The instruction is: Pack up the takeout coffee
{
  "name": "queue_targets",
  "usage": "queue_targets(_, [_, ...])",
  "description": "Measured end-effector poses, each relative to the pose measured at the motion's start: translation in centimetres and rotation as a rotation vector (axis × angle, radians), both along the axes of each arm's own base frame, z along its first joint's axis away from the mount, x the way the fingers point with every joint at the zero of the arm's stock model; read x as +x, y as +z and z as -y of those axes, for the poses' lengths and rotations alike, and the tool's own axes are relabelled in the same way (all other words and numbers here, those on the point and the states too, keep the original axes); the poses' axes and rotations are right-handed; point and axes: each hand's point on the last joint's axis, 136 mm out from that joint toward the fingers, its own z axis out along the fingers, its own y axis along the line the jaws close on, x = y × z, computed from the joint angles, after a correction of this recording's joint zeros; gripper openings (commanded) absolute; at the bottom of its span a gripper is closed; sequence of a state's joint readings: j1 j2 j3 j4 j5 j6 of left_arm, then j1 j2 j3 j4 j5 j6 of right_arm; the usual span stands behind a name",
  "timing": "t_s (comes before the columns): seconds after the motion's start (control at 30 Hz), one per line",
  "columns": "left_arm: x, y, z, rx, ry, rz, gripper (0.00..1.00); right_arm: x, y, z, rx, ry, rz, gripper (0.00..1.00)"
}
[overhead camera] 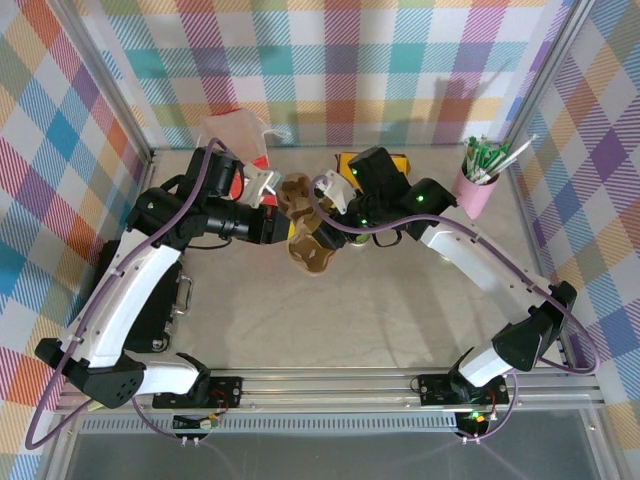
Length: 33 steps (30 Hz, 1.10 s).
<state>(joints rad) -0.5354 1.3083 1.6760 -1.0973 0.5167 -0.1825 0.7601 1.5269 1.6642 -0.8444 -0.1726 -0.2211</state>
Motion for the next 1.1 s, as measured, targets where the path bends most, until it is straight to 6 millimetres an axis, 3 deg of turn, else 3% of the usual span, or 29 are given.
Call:
queue_targets(0.1, [0.0,-0.3,0.1,0.000,-0.002,-0.013,0.00,0.0,-0.2,-0.1,0.002,0.000,-0.003,0.67])
queue_targets(0.4, [0.3,-0.4,0.3,-0.007,-0.002,-0.011,0.00,0.2,-0.2,-0.2,0.009,0.000,0.005,0.46])
queue_targets(0.5, [0.4,-0.4,0.4,-0.009,0.000,-0.010,0.00,0.3,-0.2,-0.3,0.012,-0.002,0.008,0.45])
queue_targets(0.63, [0.5,-0.5,0.4,-0.006,0.004,-0.013,0.42,0.2,-0.5,0.0,0.005,-0.012,0.014,0.43])
queue_targets(0.8, [1.6,0.1,-0.4,0.009,0.072,0.010,0.61,0.1,-1.4,0.8,-0.025,-0.037,0.011,0.42])
queue_targets(0.93, [4.6,2.2,-3.2,0.031,0.246,0.086,0.66,-0.1,-2.3,1.4,-0.045,-0.059,-0.007,0.42])
queue_targets(1.1, [10.8,3.2,-11.1,0.111,0.630,0.130,0.68,-1.0,-3.0,2.7,-0.061,-0.086,-0.024,0.42])
